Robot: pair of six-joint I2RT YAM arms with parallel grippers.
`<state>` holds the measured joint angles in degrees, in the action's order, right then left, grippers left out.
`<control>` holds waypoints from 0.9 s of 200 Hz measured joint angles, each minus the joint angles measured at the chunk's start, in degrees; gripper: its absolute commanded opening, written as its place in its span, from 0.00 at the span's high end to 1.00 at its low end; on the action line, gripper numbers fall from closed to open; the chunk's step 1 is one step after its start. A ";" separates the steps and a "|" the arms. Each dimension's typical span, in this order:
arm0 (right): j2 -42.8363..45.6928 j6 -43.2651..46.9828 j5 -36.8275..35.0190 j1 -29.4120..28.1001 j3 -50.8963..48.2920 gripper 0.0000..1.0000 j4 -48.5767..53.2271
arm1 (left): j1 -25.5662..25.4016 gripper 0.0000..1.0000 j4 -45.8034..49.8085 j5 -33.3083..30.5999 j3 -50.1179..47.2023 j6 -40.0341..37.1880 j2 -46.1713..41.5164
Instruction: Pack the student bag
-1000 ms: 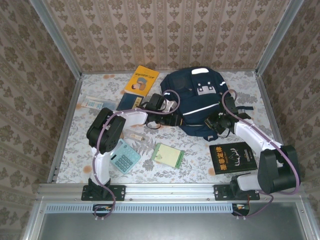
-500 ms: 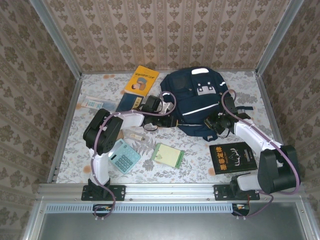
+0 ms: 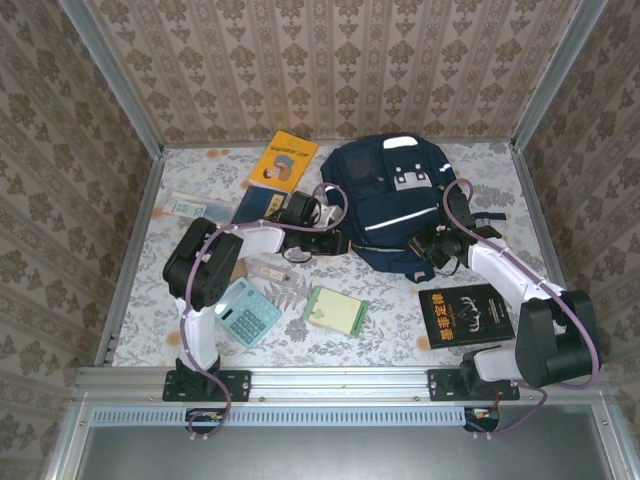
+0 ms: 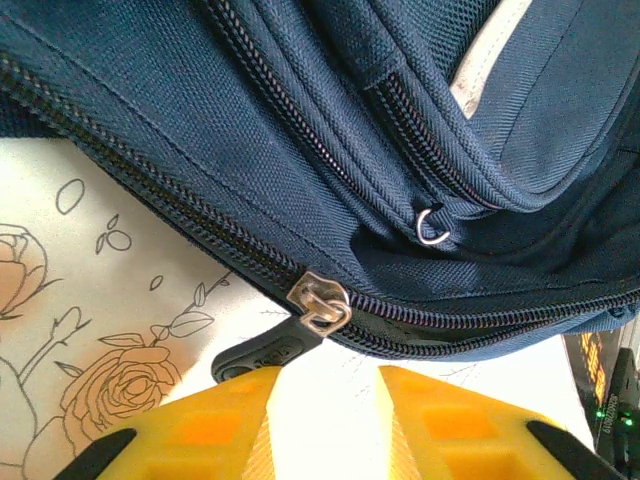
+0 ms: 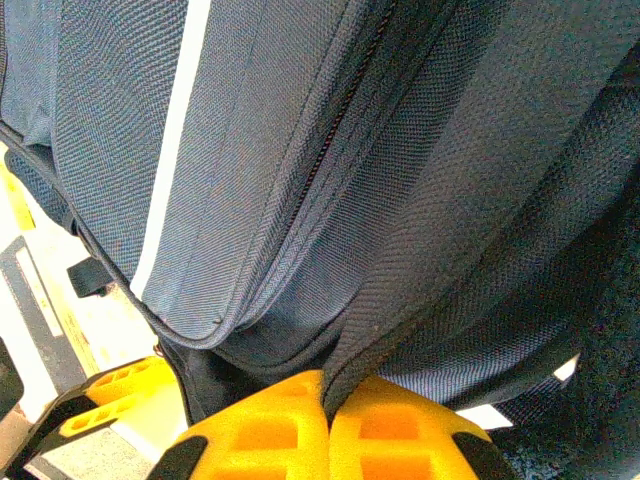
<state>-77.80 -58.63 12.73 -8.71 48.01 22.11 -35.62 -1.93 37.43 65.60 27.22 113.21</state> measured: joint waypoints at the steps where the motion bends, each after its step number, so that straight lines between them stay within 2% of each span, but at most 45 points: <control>1: 0.00 -0.02 0.00 0.00 0.00 1.00 0.00 | 0.00 0.64 0.04 -0.04 0.04 -0.09 0.00; 24: 0.00 -0.02 0.00 0.00 0.00 1.00 0.00 | -0.31 0.60 0.35 -1.77 0.48 -0.26 0.00; 59: 0.00 -0.02 0.02 0.00 0.00 1.00 0.00 | 0.20 0.46 0.42 -3.87 0.48 -0.09 0.00; 96: 0.00 -0.02 0.02 0.00 -0.07 1.00 -0.02 | 1.62 0.42 0.35 -4.46 1.01 0.24 0.17; 143: 0.00 -0.04 0.07 -0.02 -0.13 1.00 -0.04 | 1.60 0.41 -1.14 -4.09 3.48 1.14 2.34; 180: -0.13 -0.04 0.15 -0.02 -0.17 1.00 -0.07 | 1.07 0.50 -1.14 -1.49 3.93 1.55 3.32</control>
<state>-77.93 -58.67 12.88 -8.73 47.83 22.04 -34.54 -3.07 35.94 69.54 28.77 116.53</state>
